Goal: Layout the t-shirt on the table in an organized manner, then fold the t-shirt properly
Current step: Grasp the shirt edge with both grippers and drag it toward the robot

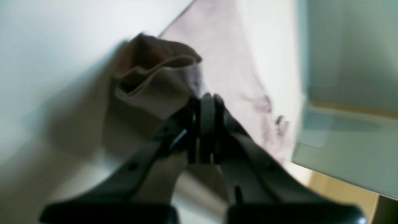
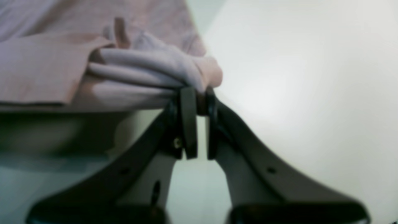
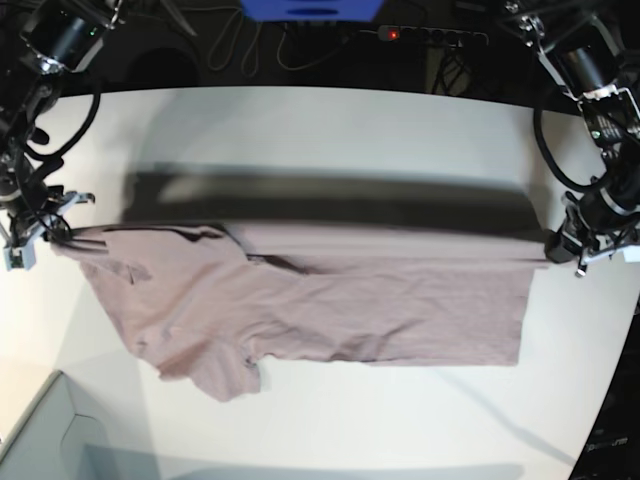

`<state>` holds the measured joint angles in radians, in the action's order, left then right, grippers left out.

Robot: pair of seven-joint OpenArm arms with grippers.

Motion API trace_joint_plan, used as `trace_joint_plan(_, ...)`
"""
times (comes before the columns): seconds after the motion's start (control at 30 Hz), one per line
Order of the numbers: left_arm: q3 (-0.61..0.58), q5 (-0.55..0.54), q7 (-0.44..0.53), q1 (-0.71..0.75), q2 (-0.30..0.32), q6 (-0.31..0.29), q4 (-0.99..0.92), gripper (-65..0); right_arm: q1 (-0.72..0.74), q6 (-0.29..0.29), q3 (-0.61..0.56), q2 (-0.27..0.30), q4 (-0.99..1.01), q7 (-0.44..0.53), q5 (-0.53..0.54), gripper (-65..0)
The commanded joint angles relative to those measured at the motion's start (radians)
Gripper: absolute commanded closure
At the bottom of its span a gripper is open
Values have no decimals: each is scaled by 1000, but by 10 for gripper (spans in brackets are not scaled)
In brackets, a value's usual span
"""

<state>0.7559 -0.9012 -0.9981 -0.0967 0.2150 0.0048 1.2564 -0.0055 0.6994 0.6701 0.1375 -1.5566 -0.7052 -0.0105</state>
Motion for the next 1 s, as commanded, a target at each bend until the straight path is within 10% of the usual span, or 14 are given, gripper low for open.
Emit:
trace_joint_plan(0.0, 4, -16, 8, -8, 17, -2, 13, 0, -1, -1, 4, 15, -17, 19, 7, 0)
trace_joint_plan(0.47, 4, -22, 2, 10, 42, -1, 18, 0, 177, -1, 4, 12, -51, -140, 5, 0)
trace_joint_plan(0.97, 4, -22, 3, 137, 42, -9, 26, 0, -115, -1, 6, 11, -51, -138, 7, 0)
